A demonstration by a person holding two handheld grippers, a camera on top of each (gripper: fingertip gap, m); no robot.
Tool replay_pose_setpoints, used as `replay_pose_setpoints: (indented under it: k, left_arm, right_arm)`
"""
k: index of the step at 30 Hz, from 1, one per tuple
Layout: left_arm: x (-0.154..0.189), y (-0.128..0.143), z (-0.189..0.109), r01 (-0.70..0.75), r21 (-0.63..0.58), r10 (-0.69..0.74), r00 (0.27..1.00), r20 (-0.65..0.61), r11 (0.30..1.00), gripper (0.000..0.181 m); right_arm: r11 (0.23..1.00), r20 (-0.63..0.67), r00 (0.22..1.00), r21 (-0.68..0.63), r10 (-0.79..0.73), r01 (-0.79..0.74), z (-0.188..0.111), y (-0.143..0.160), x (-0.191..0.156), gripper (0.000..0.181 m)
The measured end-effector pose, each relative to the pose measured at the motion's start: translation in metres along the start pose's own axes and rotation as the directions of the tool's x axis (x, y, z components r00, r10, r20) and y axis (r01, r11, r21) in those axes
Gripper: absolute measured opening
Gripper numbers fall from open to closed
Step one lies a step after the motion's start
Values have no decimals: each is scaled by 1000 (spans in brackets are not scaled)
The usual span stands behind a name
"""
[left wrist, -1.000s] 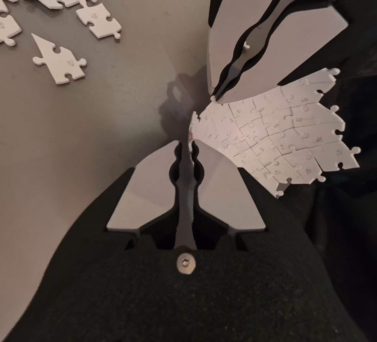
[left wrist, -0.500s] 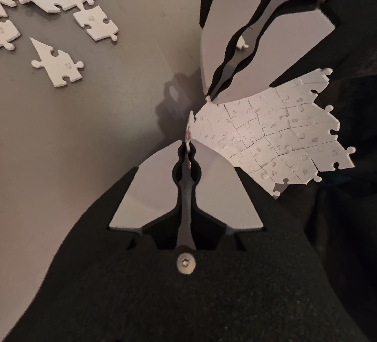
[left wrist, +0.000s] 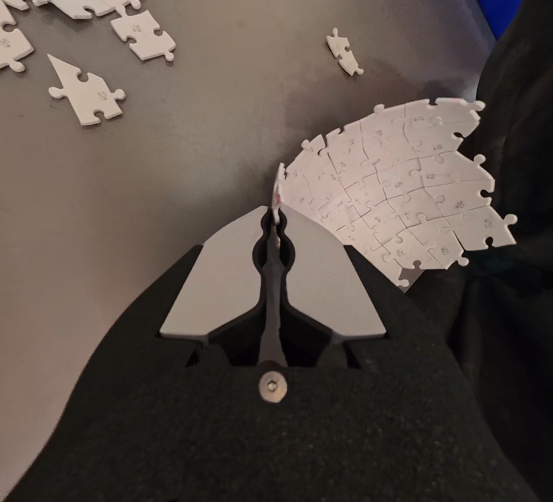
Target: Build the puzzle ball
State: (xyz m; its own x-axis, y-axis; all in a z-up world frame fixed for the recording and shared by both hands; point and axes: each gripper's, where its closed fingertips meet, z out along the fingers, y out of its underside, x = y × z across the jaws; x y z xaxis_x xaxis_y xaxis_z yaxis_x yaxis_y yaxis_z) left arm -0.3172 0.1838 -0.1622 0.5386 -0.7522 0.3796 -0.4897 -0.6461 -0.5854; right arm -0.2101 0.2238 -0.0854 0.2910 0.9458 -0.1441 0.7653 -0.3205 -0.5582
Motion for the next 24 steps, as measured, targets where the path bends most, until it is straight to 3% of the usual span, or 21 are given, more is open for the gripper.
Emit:
replay_pose_setpoints:
  k: [1,4,7,11,18,24]
  left_arm:
    - [0,0,0,1,0,-1,1000,-1,1000,2]
    - [0,1,1,4,-2,-4,1000,-7,1000,2]
    - [-2,2,1,25,-6,-25,999,-22,1000,2]
    - [-3,2,1,43,-9,-43,999,-32,999,2]
    - [-5,5,1,67,-8,-67,996,-53,998,2]
    - [-6,6,1,70,-9,-71,996,-58,997,2]
  right_arm:
    - [999,-4,999,-8,33,-33,-1,20,4,27]
    - [989,-34,992,-88,120,-122,17,81,19,27]
    - [990,-23,992,-72,122,-123,33,107,20,27]
    - [994,-50,994,-36,100,-102,36,107,11,27]
    - [996,-240,970,-75,36,-56,48,113,-7,18]
    - [991,-294,950,-55,100,-121,49,122,3,17]
